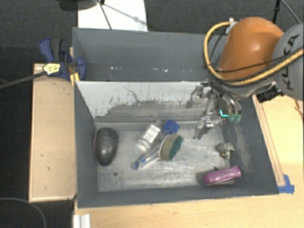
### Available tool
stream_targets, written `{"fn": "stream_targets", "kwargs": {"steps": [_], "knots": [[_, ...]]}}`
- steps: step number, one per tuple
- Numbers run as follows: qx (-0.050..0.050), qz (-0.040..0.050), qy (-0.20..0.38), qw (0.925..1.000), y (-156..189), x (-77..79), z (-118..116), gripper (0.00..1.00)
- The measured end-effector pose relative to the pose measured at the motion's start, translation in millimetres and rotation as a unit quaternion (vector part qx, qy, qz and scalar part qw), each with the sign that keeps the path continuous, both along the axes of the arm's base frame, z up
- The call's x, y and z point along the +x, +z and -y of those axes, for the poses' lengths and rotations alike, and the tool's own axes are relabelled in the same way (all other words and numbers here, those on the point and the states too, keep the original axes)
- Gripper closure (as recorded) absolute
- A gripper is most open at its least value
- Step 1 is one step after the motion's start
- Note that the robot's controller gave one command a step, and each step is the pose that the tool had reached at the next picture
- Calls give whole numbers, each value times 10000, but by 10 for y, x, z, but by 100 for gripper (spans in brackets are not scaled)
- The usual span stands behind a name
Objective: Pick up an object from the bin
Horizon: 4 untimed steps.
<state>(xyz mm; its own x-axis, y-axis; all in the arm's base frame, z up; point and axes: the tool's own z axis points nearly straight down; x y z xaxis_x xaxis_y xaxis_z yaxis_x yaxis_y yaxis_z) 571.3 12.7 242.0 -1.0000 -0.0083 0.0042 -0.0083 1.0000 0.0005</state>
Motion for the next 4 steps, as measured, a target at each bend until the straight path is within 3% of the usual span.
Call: {"fn": "stream_targets", "kwargs": {"steps": [1,2,3,4], "knots": [[0,3,350,9994,-1240,189,39,0],[-8,79,258,9996,-1684,192,-234,0],[1,107,247,9996,-1662,206,-232,100],[-2,80,300,9995,209,92,-185,100]]}}
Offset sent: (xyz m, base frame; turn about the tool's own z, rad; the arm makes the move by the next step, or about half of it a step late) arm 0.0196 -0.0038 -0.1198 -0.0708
